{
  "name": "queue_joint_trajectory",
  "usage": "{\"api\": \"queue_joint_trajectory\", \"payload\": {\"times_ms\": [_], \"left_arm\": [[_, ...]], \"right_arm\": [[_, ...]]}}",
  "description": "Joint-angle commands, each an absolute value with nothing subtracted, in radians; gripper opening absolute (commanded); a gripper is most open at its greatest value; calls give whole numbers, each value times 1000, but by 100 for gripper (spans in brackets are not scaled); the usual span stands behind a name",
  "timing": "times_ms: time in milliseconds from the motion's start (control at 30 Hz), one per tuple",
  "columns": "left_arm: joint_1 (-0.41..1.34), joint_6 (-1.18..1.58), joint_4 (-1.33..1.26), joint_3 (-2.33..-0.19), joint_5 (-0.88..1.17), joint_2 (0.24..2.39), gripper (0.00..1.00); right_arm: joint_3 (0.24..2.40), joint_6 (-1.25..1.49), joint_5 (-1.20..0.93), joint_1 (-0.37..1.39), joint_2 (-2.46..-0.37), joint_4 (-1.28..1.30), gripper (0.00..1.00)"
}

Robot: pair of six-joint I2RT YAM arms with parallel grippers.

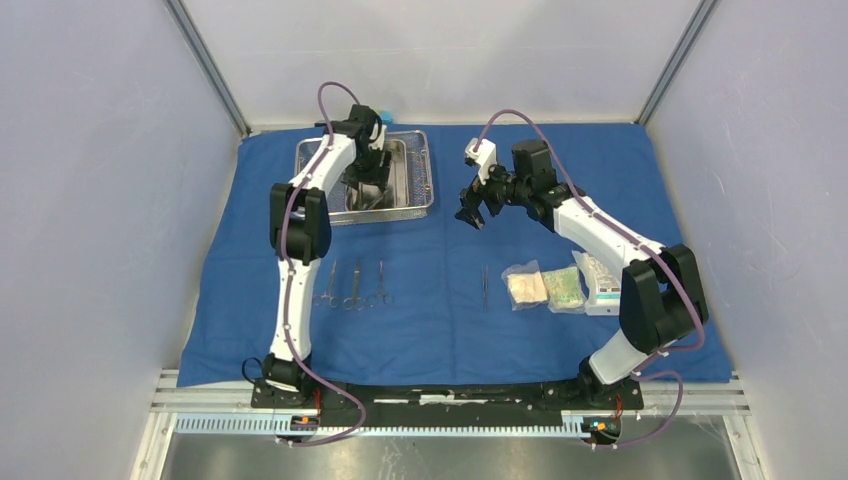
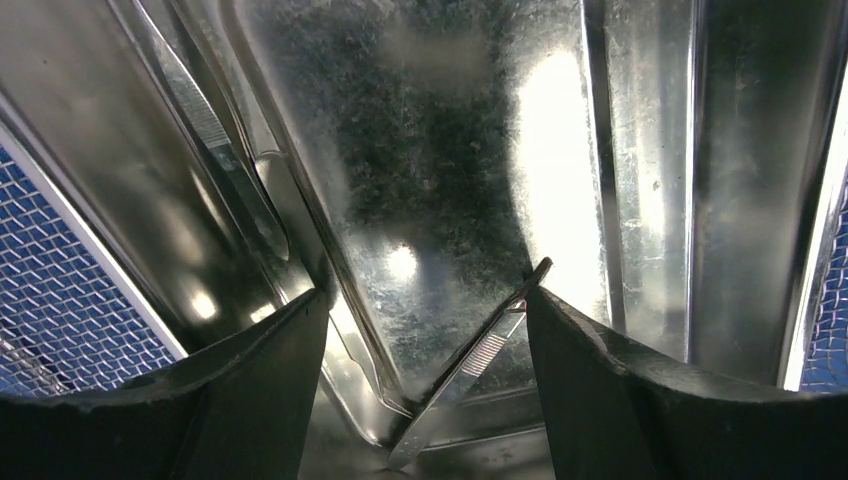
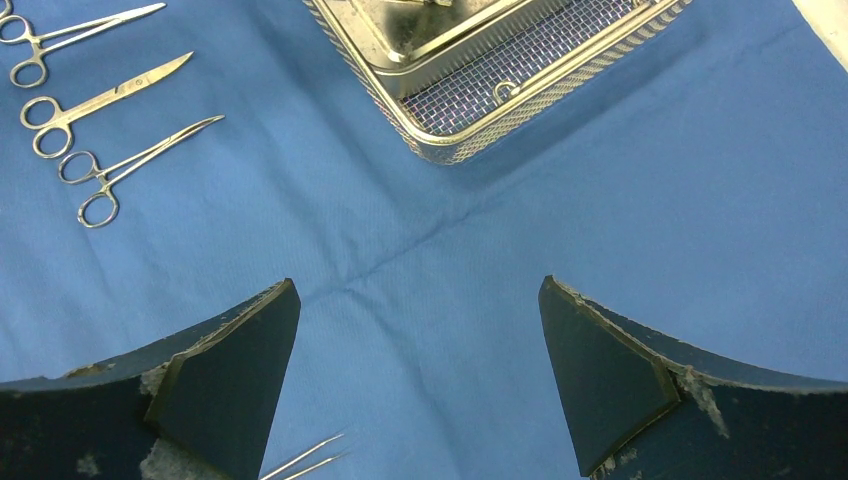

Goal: Open and lay out the surgical kit
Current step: Pick up the medical item from the container.

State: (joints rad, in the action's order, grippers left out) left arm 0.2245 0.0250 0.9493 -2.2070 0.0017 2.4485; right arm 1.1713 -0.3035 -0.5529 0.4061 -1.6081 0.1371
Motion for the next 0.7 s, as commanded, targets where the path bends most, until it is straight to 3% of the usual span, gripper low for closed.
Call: {"api": "queue_joint_trajectory", "payload": {"times_ms": [0, 133, 367, 667], "left_arm": [[203, 9, 980, -2146, -5, 2423, 81], [203, 10, 980, -2113, 52, 2417, 80], [203, 20, 949, -2059, 127, 2373, 60], [202, 14, 929, -2045, 154, 2344, 42]], "right_arm": [[1191, -324, -575, 408, -1589, 125, 98], [1187, -321, -580, 407, -1594, 121, 98], [1183, -315, -580, 408, -1599, 114, 98], [1183, -313, -578, 408, -1603, 109, 98]]}}
